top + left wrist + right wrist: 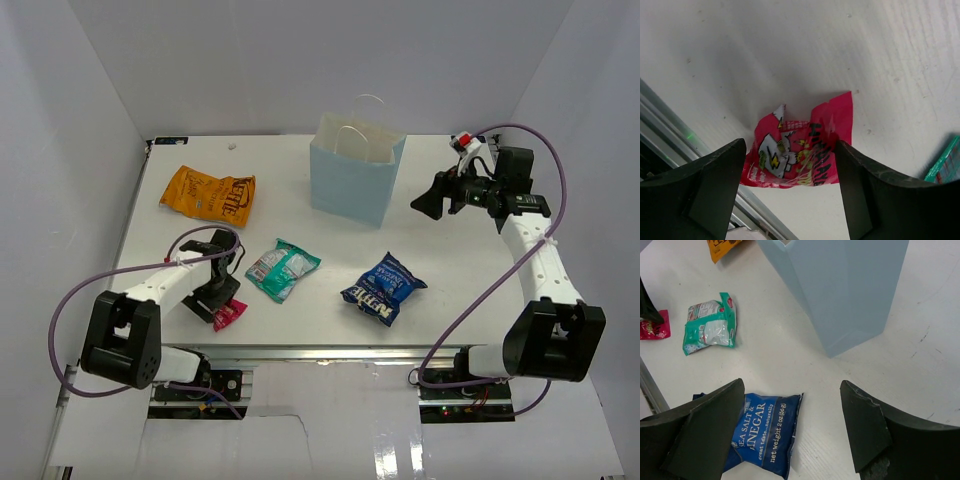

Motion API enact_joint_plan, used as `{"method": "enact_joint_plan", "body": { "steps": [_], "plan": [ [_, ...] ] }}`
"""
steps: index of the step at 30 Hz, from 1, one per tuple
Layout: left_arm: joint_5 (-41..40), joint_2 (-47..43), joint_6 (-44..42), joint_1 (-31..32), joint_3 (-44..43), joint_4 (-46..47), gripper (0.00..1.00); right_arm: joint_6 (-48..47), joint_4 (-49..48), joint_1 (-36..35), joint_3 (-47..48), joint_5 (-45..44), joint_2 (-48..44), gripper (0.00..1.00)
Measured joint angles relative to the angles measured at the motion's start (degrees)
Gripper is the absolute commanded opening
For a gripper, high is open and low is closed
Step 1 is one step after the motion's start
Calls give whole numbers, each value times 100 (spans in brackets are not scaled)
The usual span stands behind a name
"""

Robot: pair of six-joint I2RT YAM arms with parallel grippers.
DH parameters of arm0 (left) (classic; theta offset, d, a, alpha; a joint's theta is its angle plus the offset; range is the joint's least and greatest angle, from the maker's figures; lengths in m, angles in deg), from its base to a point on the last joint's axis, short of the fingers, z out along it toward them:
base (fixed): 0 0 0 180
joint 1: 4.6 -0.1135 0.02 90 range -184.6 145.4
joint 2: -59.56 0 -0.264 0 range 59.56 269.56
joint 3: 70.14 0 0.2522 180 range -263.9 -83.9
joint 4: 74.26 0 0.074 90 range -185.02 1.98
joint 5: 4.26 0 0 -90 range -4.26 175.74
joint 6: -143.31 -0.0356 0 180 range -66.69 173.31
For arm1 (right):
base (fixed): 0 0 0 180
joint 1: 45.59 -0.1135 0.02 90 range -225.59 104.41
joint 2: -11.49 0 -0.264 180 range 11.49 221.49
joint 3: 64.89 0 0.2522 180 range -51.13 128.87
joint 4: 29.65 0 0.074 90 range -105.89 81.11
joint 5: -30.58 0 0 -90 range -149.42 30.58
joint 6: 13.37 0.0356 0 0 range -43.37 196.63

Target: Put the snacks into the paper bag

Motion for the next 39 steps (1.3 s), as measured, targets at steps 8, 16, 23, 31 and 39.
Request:
{"method": "enact_joint_plan", "body": {
  "steps": [8, 16, 23, 31, 39],
  "plan": [
    [369, 94, -822, -201, -55, 619, 38, -479, 310, 0, 26, 496, -234, 83],
    [1176, -776, -1631, -205, 28, 1152, 21, -3215, 2769, -223, 723, 1827, -114, 82],
    [3447, -1976, -2116, -205, 479, 2879, 16, -5331, 3748, -2533, 225, 1084, -474, 90],
    [5147, -870, -1762, -83, 343, 3698, 15, -5840, 935, -5340, -1456, -1283, -1740, 96],
    [5965, 111, -1399, 382, -566, 3681, 15, -7178, 72, -6277, -1379, -1947, -702, 99]
  ]
}}
